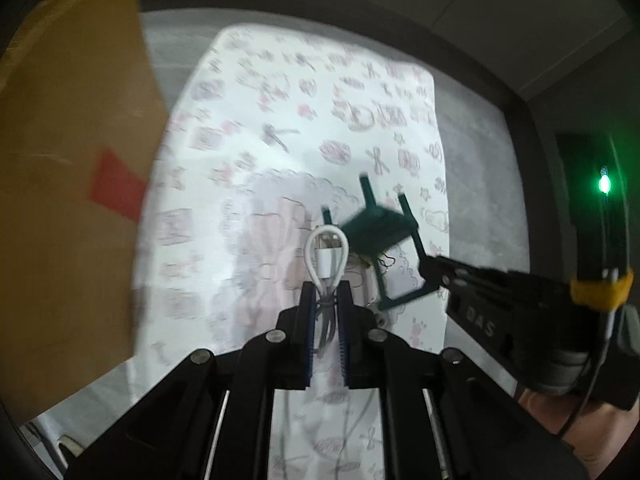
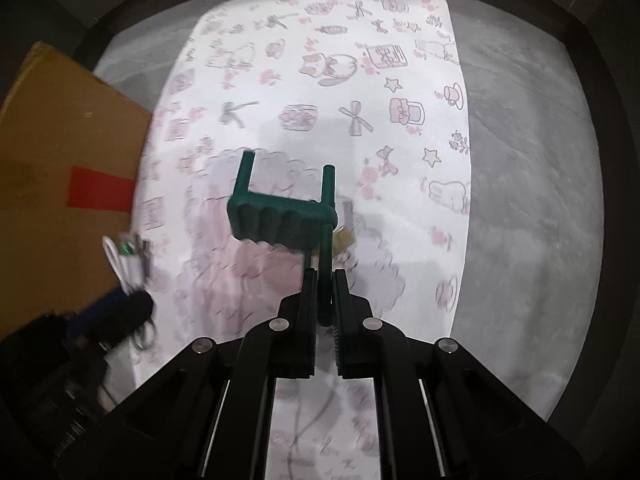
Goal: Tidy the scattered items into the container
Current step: 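Lift the green stool and white cable and carry both over the box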
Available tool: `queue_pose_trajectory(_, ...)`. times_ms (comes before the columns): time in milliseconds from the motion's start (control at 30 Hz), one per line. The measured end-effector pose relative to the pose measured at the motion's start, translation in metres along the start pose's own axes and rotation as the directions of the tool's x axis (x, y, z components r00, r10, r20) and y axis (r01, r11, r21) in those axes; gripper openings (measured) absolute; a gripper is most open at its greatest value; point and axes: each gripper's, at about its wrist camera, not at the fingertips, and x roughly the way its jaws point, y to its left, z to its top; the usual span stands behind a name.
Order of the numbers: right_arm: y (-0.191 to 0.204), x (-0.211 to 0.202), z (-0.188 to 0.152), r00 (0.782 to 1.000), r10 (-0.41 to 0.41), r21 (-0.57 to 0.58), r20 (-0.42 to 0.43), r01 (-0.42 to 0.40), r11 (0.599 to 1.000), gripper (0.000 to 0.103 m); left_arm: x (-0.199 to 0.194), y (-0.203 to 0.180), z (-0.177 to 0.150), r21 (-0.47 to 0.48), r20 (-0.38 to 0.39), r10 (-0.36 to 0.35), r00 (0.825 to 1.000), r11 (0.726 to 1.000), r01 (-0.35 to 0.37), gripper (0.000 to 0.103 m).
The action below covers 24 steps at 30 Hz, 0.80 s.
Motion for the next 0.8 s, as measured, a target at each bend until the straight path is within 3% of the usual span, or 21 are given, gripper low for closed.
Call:
queue_pose_trajectory(67, 0.003, -0.019, -0.008, 1.0, 0.002, -0.001, 0.013, -0.002, 1.0, 0.0, -0.023, 0.007, -0.004, 0.0, 0.017, 0.004, 1.0, 1.0, -0.004, 0.01)
queue_pose_trajectory(400, 0.045, -0.082, -0.044, 0.997, -0.002, -0.026, 0.081, 0.004, 1.0, 0.0, -0.098, 0.025, -0.043, 0.025, 0.064, 0.001, 0.998, 1.0, -0.002, 0.01)
queue_pose_trajectory(500, 0.044, -0.075, -0.054, 0.998, -0.009, -0.031, 0.06, 0.011, 0.999, 0.0, -0.094, 0.031, -0.053, 0.03, 0.055, -0.011, 0.998, 1.0, 0.009, 0.01)
queue_pose_trajectory(700, 0.038, -0.028, -0.089, 0.999, -0.016, -0.013, -0.035, 0.016, 1.0, 0.005, -0.046, 0.041, -0.078, 0.029, -0.022, -0.006, 1.0, 1.0, 0.007, 0.01)
queue_pose_trajectory(800, 0.035, 0.0, -0.1, 0.995, -0.034, -0.016, -0.093, 0.033, 0.999, 0.016, -0.018, 0.045, -0.089, 0.018, -0.066, -0.012, 0.998, 1.0, 0.014, 0.01)
